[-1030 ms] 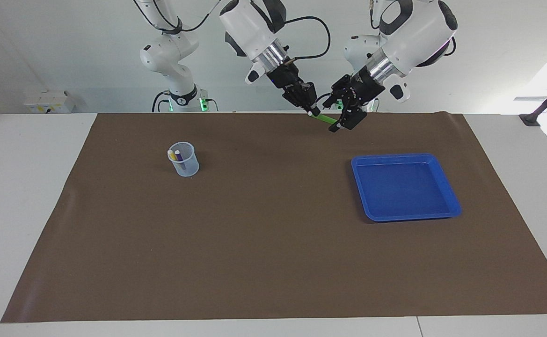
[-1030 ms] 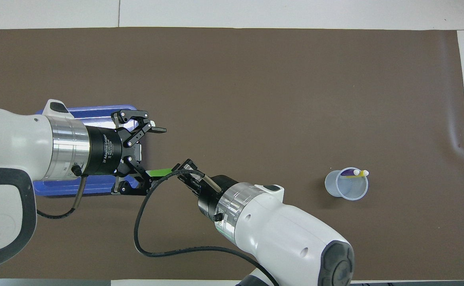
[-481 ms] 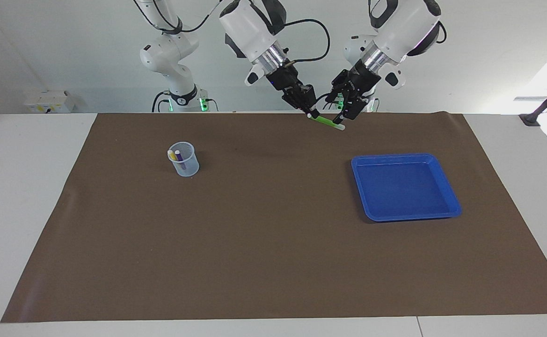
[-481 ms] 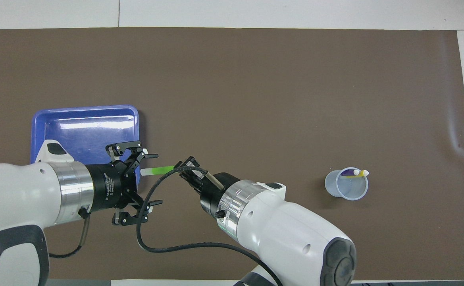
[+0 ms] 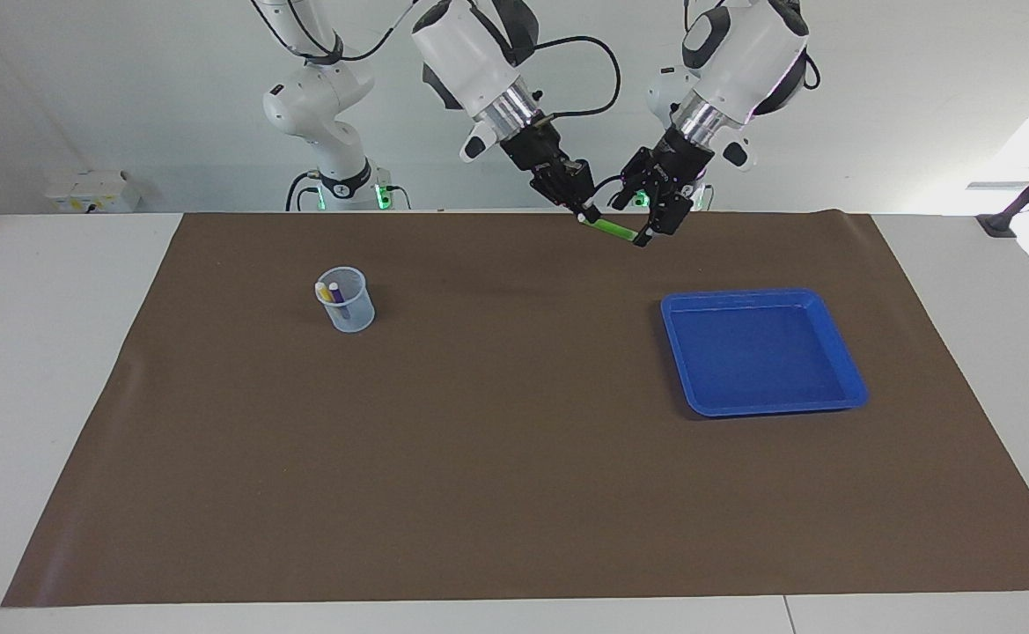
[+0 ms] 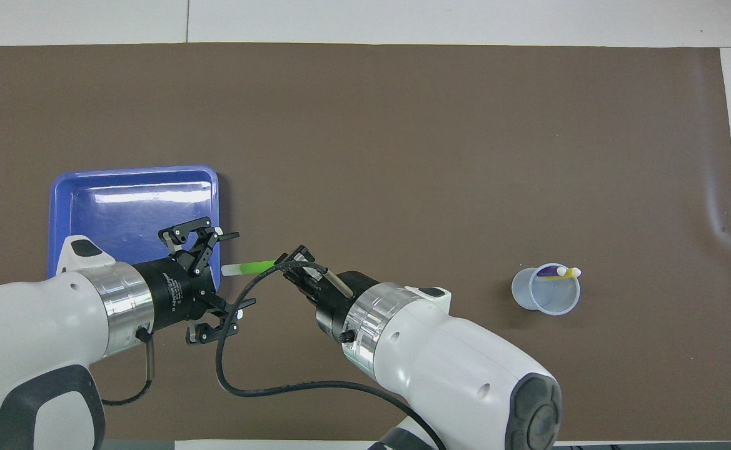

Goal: Right arm passes pens to left for tray arrangement
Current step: 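Close the left gripper on the green pen held by the right gripper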

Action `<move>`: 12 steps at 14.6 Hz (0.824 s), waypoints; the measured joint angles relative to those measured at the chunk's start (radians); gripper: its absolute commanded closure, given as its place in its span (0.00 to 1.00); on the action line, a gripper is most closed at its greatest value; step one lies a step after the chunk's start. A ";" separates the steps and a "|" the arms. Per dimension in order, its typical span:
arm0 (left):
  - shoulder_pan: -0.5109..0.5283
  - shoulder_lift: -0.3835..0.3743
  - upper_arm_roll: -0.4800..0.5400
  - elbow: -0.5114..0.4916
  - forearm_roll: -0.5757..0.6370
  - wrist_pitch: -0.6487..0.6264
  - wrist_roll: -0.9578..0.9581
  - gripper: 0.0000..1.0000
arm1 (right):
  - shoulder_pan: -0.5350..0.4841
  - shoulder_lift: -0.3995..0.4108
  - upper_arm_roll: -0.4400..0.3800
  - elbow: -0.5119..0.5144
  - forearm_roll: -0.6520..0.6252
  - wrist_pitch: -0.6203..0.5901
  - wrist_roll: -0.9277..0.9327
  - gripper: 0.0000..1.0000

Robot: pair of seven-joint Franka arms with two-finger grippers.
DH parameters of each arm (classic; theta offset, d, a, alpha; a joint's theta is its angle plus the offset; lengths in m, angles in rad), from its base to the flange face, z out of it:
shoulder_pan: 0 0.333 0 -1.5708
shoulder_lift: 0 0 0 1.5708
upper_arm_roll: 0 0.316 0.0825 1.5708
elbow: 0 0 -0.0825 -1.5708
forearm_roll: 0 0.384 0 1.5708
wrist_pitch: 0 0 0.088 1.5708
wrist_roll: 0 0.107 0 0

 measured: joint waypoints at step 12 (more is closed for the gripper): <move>-0.024 0.034 -0.008 -0.001 -0.003 0.085 -0.004 0.25 | 0.000 0.000 -0.002 0.000 0.000 0.000 0.000 1.00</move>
